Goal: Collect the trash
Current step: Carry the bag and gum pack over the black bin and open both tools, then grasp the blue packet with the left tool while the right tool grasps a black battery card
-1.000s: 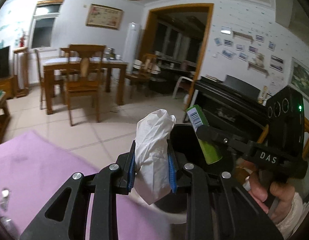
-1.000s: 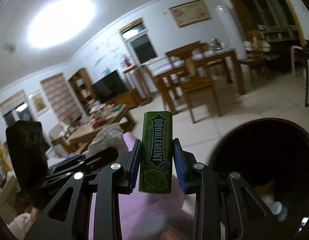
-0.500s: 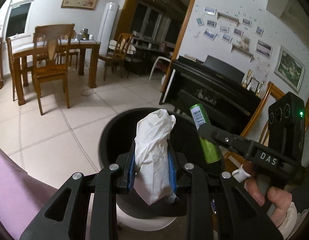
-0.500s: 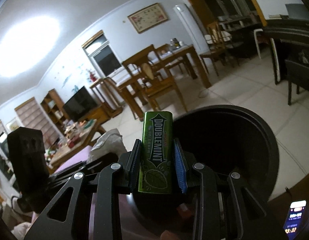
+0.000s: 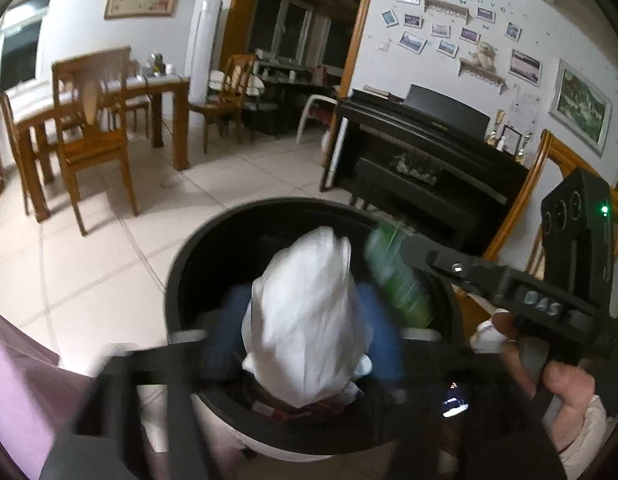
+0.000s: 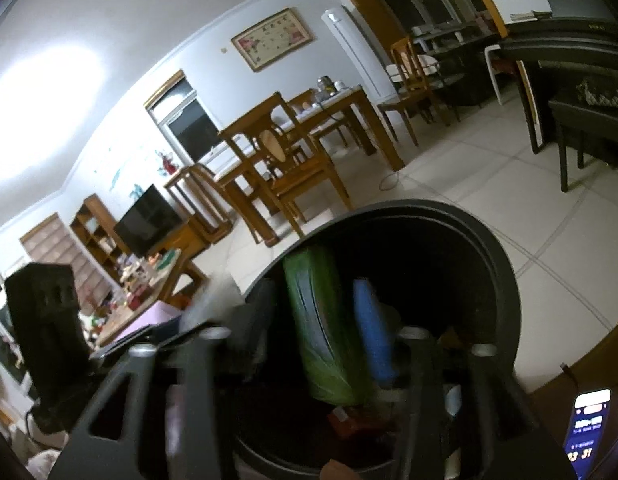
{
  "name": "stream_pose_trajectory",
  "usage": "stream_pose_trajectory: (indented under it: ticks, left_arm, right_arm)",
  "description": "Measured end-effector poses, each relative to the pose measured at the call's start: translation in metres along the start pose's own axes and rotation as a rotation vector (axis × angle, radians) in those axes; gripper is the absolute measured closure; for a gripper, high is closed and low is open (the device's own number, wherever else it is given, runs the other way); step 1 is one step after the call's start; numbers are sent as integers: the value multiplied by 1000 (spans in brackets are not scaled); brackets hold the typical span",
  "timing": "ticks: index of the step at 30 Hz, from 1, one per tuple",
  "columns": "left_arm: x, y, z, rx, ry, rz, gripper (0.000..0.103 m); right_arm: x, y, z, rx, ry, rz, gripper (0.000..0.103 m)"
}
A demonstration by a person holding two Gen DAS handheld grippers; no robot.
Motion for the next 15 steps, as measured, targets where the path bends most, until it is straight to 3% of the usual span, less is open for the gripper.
stream_pose_trajectory:
  ticks: [1,2,15]
  left_arm:
    - [0,-4,-1,19,-2,18,7]
    - [0,-7,0,36,-1,31,7]
    - [-44,-55,-8,55,-68,100,5]
  right_arm:
    - [0,-3,1,13,2,-5,30]
    - [0,-6,2,27,1,-5,28]
    - [-34,1,-4,-4,-46,23,25]
Point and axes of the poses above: each gripper's, at about its wrist camera, not at the fingertips, and y roughly the way its jaws point, x to its right, z to its top, the point moved 3 cm from there along y, roughly the way its jaws point, and after that the axes turned 13 degrees about z, right-handed, at the moved point
